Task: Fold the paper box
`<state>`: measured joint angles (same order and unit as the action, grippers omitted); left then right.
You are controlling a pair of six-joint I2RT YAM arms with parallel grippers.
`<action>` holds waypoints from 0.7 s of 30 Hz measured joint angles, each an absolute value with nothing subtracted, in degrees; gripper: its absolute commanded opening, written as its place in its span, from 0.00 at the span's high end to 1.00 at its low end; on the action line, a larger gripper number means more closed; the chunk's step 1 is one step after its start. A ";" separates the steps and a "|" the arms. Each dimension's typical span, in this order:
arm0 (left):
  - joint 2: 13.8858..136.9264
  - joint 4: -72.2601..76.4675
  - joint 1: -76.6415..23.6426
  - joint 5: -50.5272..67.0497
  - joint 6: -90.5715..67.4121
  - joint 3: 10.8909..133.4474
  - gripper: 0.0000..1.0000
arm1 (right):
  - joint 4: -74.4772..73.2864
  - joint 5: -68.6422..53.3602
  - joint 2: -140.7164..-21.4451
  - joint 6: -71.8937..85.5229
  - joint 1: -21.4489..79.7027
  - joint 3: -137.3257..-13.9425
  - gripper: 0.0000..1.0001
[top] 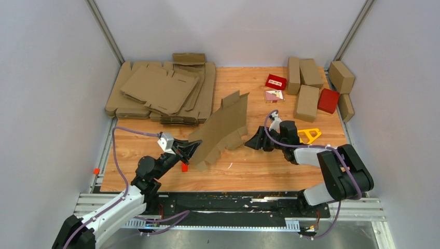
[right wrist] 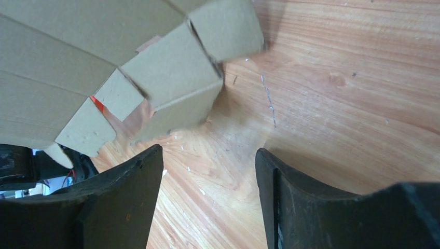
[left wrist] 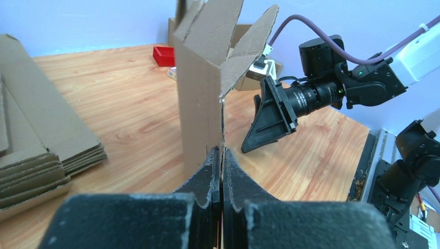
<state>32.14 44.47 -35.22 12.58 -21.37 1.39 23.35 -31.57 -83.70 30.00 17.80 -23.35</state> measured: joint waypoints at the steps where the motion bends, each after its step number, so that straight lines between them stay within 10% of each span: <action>1: 32.18 44.80 -35.22 13.02 -21.37 1.39 1.00 | 23.66 -32.05 -83.70 30.20 17.69 -23.29 0.36; 9: 35.35 45.36 -35.22 15.99 -20.86 1.45 1.00 | 22.70 -30.61 -80.66 29.50 17.54 -23.53 0.02; 21: 35.40 46.11 -35.22 22.00 -20.69 1.56 1.00 | 20.88 -26.70 -88.07 27.88 15.84 -38.87 0.05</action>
